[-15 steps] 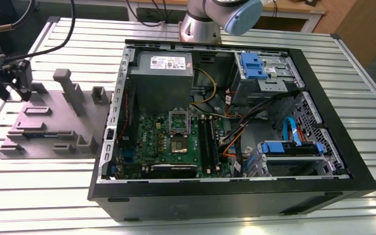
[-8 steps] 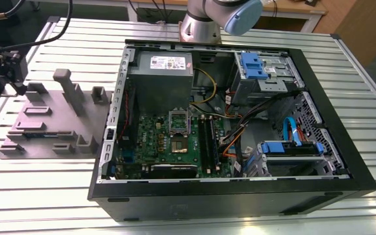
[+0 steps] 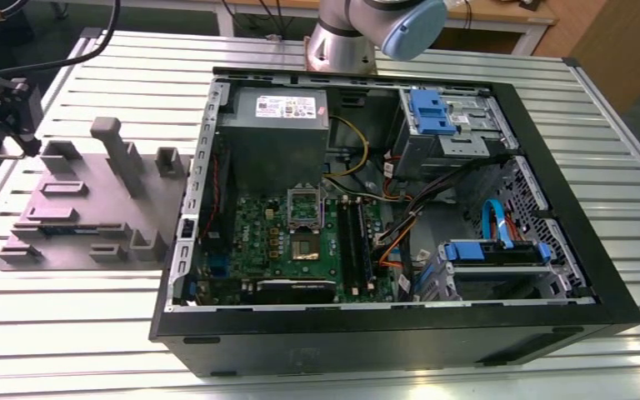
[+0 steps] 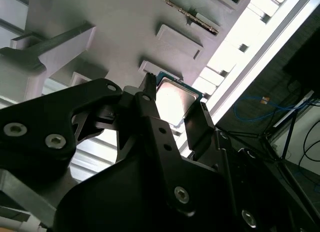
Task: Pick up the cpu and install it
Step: 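Pick up the cpu and move it towards the insertion slot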
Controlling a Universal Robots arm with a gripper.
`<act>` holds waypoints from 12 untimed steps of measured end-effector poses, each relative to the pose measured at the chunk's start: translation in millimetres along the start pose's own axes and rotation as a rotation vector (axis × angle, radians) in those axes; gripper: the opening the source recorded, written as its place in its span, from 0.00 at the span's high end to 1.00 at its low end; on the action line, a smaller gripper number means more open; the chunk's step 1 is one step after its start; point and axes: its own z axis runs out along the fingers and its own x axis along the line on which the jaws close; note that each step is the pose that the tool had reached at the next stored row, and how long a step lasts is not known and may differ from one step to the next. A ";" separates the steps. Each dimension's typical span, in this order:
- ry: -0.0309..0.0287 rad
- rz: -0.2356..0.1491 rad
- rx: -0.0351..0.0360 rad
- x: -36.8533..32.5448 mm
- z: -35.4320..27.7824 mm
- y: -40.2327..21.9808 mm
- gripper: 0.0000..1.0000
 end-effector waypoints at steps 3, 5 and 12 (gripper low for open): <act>-0.0003 0.000 -0.0002 0.0 -1.0 0.0 0.53; 0.0000 0.000 0.0000 0.0 -1.6 0.1 0.53; 0.0002 0.000 0.0001 0.0 -3.2 0.1 0.53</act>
